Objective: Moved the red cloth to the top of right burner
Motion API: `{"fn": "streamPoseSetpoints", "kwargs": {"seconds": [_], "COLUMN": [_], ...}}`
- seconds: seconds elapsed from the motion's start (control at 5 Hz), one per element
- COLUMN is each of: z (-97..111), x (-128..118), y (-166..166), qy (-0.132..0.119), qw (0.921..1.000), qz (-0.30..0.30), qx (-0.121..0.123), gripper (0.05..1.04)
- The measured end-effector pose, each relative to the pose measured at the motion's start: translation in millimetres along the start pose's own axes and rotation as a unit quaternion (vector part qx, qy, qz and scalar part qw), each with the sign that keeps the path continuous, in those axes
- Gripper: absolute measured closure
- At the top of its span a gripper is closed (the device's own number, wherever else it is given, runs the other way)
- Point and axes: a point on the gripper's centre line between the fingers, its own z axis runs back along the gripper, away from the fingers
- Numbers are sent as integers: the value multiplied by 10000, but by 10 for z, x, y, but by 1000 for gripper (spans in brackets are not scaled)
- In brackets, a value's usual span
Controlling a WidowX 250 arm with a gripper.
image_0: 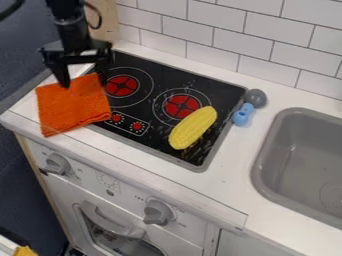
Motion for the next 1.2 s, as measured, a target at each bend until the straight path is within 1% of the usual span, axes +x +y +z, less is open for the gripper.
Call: {"fn": "streamPoseSetpoints", "kwargs": {"seconds": [0.2, 0.4, 0.6, 0.8, 1.0, 1.2], "z": [-71, -184, -217, -268, -299, -322], "x": [-55, -68, -52, -50, 23, 87], "y": [119, 54, 123, 111, 64, 4], "qy": [0, 62, 23, 112, 161, 169], "qw": [10000, 9997, 9999, 9998, 9998, 9998], "qz": [-8, -183, -141, -150, -96, -125], "qx": [42, -163, 57, 121, 15, -9], "gripper": [83, 83, 83, 83, 82, 82]}}
